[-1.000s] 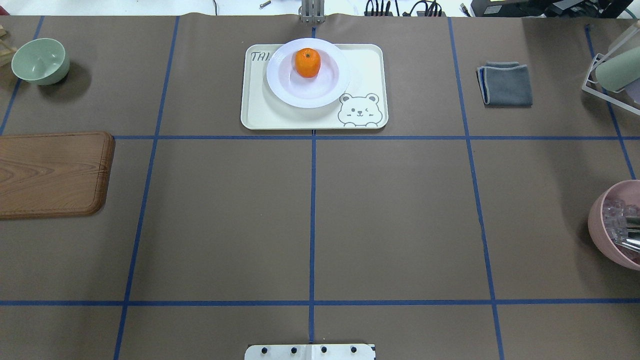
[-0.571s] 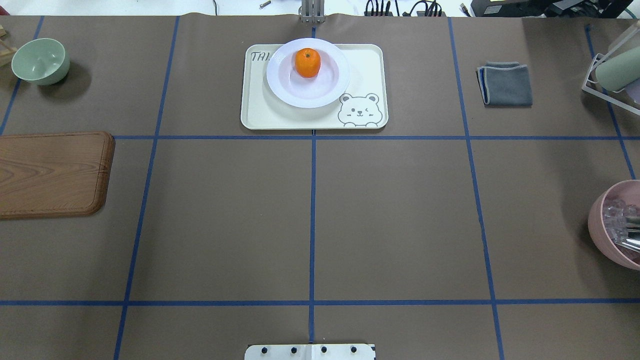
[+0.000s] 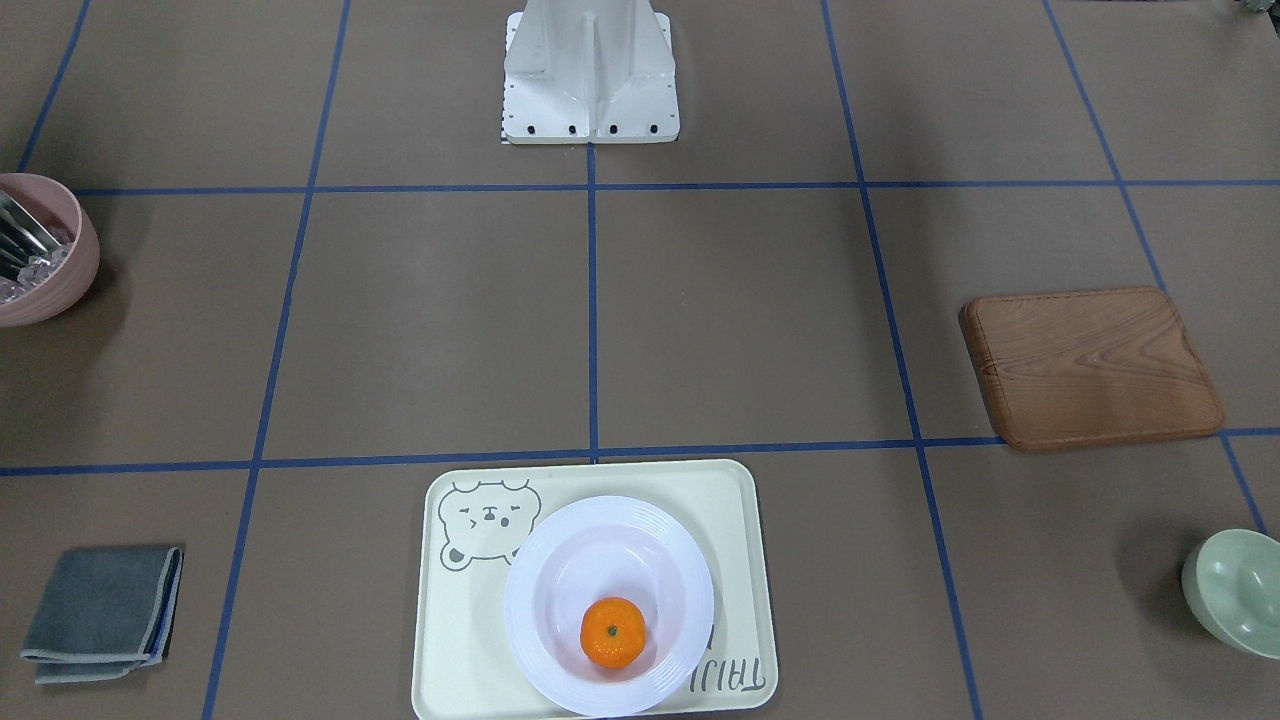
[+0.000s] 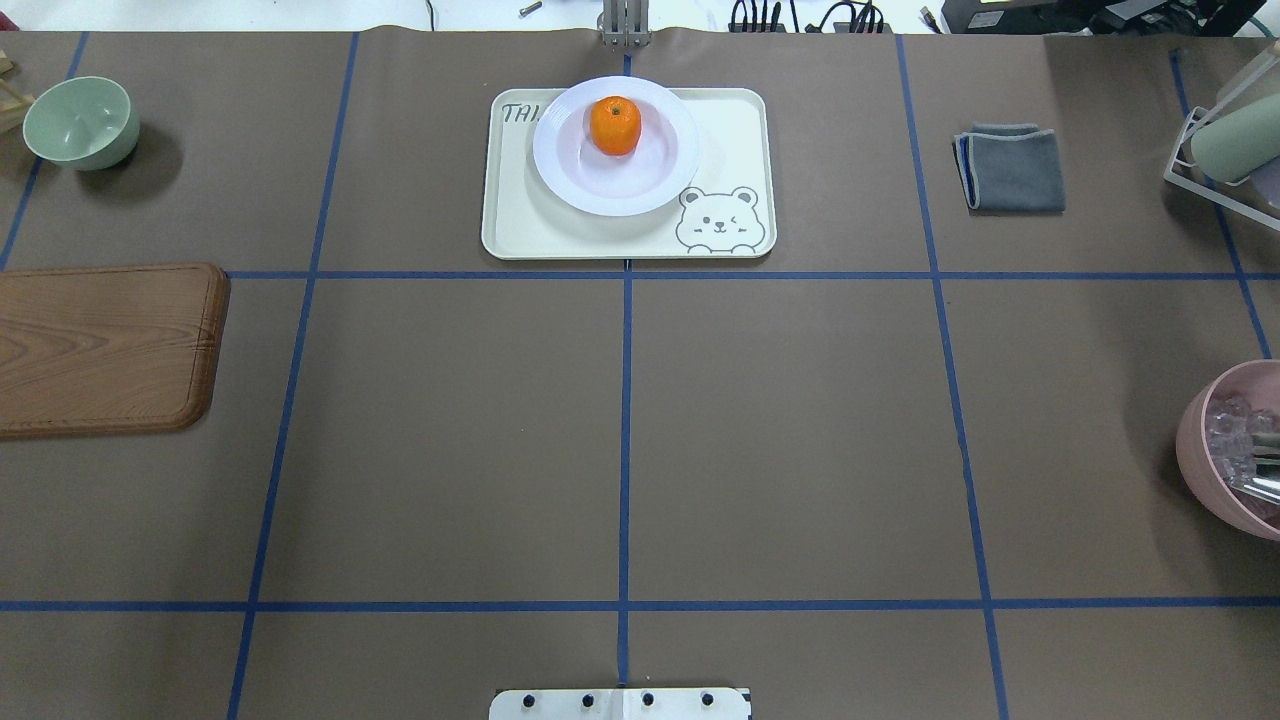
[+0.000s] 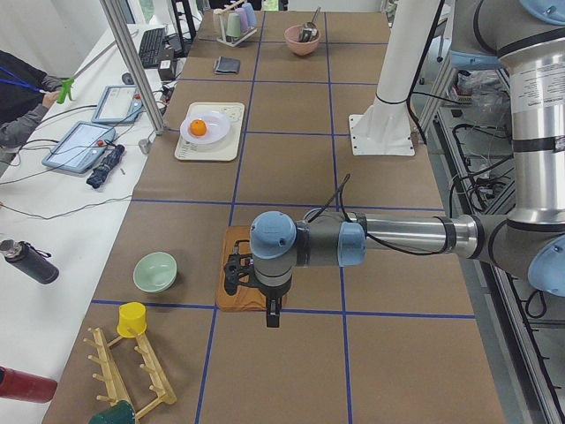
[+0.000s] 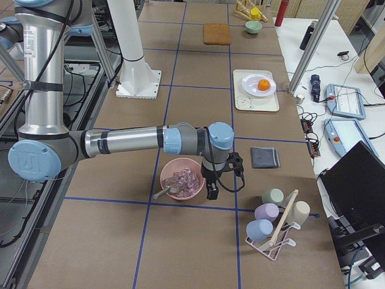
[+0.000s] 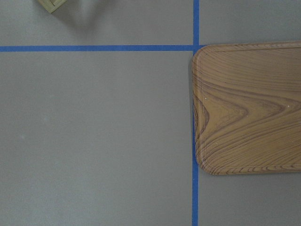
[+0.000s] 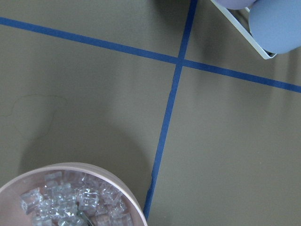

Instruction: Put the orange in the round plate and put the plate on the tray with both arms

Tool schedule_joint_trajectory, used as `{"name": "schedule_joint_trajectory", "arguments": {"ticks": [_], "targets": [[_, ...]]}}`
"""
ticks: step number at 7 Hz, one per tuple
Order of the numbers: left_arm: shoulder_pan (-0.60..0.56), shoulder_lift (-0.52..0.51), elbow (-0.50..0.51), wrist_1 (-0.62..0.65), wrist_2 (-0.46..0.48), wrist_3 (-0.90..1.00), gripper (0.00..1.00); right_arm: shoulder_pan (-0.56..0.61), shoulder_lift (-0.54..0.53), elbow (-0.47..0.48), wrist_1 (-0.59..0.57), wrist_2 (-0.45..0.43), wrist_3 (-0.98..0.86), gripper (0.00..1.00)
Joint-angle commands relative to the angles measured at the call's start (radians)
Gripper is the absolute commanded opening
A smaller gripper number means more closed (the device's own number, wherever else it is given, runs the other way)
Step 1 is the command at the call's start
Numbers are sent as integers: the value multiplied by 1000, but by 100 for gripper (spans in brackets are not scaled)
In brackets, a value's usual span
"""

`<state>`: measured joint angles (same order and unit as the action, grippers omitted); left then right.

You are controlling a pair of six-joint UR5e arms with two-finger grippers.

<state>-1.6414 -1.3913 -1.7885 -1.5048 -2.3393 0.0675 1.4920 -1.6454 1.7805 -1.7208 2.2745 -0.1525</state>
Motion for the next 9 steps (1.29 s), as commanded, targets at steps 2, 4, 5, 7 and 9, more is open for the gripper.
{"name": "schedule_joint_trajectory", "arguments": {"ticks": [2, 4, 5, 7, 9], "targets": [[0, 2, 0, 0, -2, 0, 98, -1, 3, -6, 0, 40, 7, 100], [0, 2, 0, 0, 0, 2, 98, 2, -2, -1, 4, 39, 5, 100], [0, 3, 0, 0, -2, 2, 98, 2, -4, -3, 4, 37, 4, 100], [0, 8, 0, 0, 0, 0, 98, 4, -2, -4, 6, 37, 4, 100], [0, 9, 1, 0, 0, 2, 98, 4, -5, -3, 4, 37, 4, 100]]}}
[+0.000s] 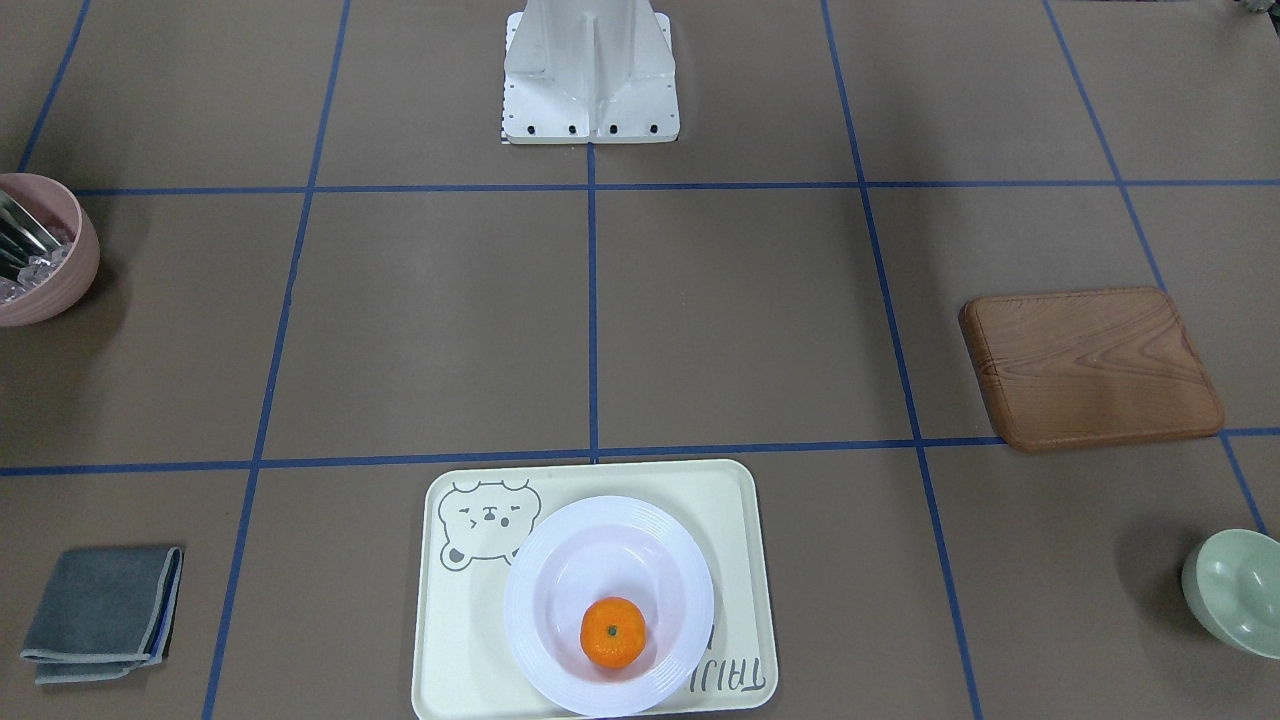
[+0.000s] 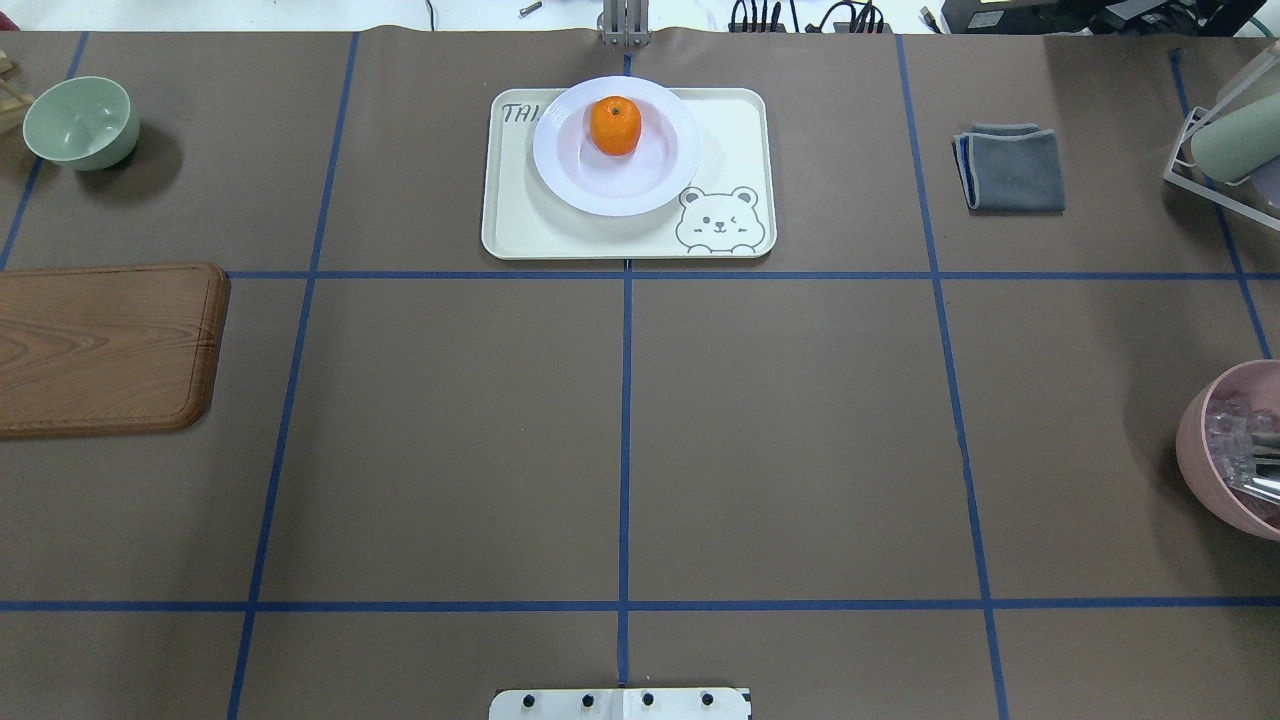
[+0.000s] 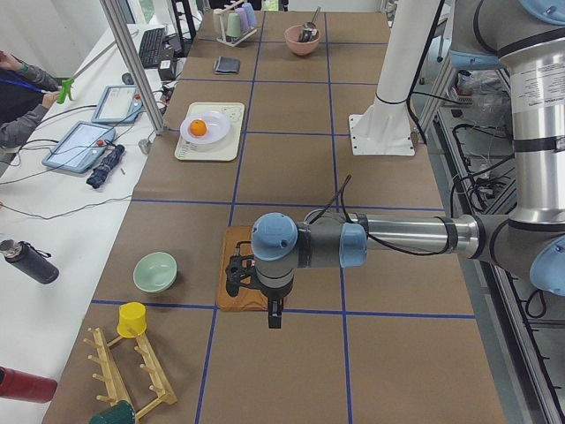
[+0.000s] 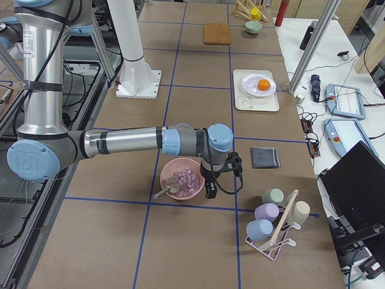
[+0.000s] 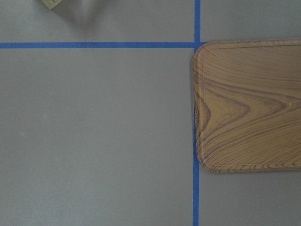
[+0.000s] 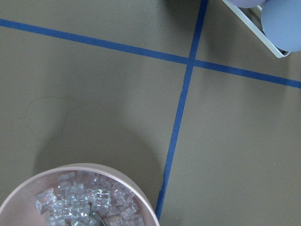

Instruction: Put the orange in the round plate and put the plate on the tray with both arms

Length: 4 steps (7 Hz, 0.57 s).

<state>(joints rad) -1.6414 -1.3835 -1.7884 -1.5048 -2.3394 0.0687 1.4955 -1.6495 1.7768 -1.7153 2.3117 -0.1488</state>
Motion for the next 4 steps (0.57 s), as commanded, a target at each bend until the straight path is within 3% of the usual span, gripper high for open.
{"name": "schedule_joint_trajectory", "arguments": {"ticks": [1, 4], "targets": [[0, 4, 0, 0, 0, 0, 98, 0, -3, 1, -1, 3, -2, 100], [0, 9, 1, 0, 0, 0, 98, 0, -10, 1, -3, 3, -5, 100]]}}
